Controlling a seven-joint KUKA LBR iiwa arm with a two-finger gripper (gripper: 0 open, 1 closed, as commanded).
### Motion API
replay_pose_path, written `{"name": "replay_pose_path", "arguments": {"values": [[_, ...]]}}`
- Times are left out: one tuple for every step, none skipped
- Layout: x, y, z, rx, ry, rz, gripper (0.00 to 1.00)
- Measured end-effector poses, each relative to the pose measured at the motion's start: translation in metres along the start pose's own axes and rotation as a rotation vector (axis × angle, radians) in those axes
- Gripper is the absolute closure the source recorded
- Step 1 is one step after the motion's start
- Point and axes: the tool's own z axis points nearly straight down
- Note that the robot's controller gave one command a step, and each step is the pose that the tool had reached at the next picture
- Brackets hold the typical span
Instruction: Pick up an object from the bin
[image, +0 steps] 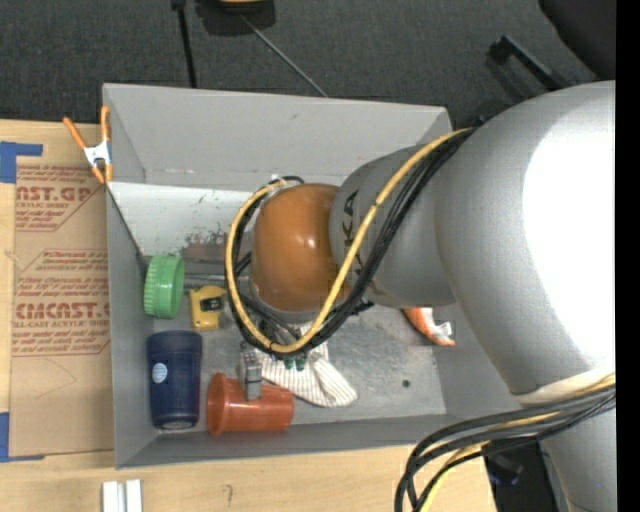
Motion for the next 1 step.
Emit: {"name": "replay_pose_path", "arguments": {"values": [[0.0258,-0.061,0.0079,0.001,-0.013,0.05,1.0]]}}
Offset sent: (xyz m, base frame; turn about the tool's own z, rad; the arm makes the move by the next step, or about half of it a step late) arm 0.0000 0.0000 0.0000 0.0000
